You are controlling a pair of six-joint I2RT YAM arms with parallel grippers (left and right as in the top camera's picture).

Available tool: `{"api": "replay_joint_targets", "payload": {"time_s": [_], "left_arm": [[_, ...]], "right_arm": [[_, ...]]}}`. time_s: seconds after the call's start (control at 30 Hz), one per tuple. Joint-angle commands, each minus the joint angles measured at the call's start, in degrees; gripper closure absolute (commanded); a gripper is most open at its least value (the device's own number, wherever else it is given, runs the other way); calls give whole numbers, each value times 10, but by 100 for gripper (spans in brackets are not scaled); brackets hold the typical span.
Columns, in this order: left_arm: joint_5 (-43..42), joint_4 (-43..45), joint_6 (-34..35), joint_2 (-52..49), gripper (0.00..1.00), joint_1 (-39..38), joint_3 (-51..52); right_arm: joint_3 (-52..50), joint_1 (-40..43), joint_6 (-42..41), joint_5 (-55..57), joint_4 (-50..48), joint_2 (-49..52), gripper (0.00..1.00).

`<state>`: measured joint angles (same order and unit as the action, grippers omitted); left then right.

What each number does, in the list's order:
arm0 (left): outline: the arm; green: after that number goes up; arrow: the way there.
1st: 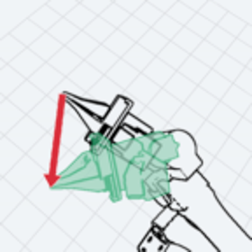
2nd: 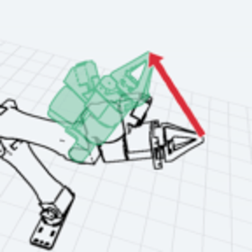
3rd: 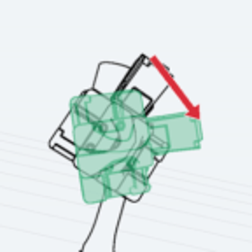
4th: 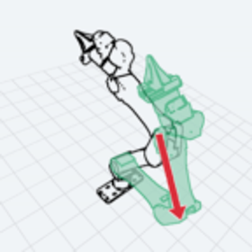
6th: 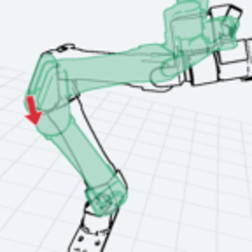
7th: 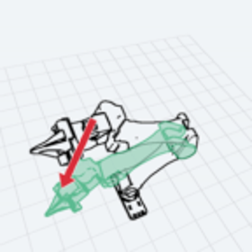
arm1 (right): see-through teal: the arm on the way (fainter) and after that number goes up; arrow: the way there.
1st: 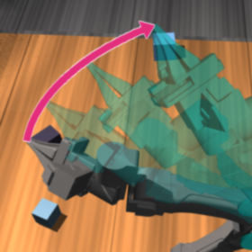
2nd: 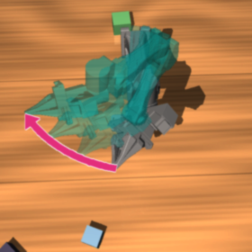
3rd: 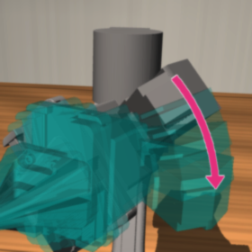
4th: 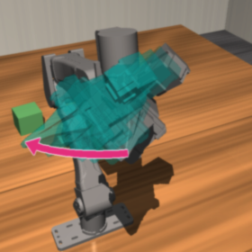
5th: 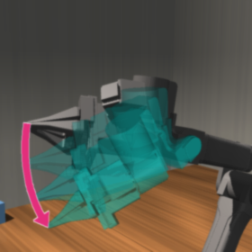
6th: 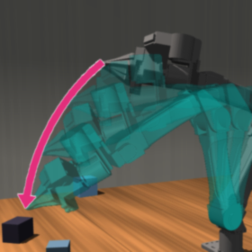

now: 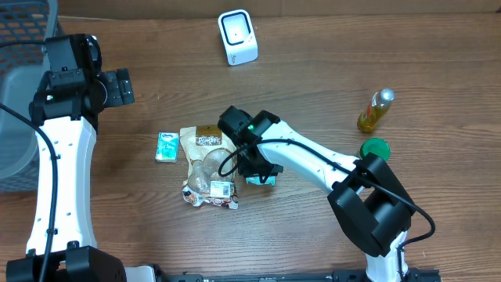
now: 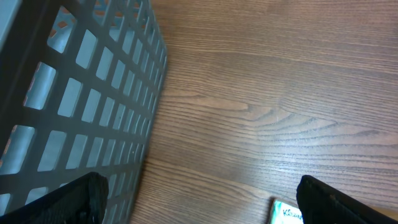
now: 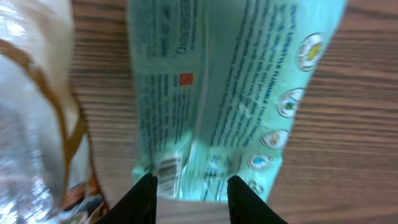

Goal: Scan the item barcode

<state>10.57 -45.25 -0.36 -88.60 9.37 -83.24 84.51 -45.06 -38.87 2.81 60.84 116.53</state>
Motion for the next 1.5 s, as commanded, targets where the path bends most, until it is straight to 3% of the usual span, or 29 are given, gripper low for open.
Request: {"api": "replay_joint_targets", "payload": {"time_s": [0.0,0.17,0.4,0.5,0.6,0.67,0.93,1.07,1.13,1.27,1.33,1.47], "left_arm": [[-1,0,6,8,0,-4,-9],[-1,0,6,8,0,-4,-9],[-1,0,6,8,1,-4,-9],[-1,0,6,8,1,-4,-9],[-1,0,6,8,1,-4,-9],[-1,0,6,8,0,-4,-9],[-1,0,6,8,0,-4,-9],[-1,0,6,8,0,-4,-9],[-1,0,6,8,0,-4,-9],[-1,0,6,8,0,-4,-9],[-1,0,6,8,1,-4,-9],[-1,0,6,8,0,-4,-9]], "right_arm": [[-29,-3,-17,-3,-21,-7,65],[-73,-3,-19,-3,-79,-7,65],[-88,-3,-18,-3,-85,-7,62],[-88,-3,-18,-4,-85,-7,57],[-88,-3,-18,-4,-85,-7,35],[-88,-3,-18,-9,-85,-7,28],[8,24,18,-10,-17,-42,23],[51,51,39,-10,-12,-62,16],[53,63,48,-10,-26,-63,21],[34,73,49,-10,-67,-55,64],[19,73,49,-10,-98,-53,72],[-26,72,49,-10,-165,-52,71]]}}
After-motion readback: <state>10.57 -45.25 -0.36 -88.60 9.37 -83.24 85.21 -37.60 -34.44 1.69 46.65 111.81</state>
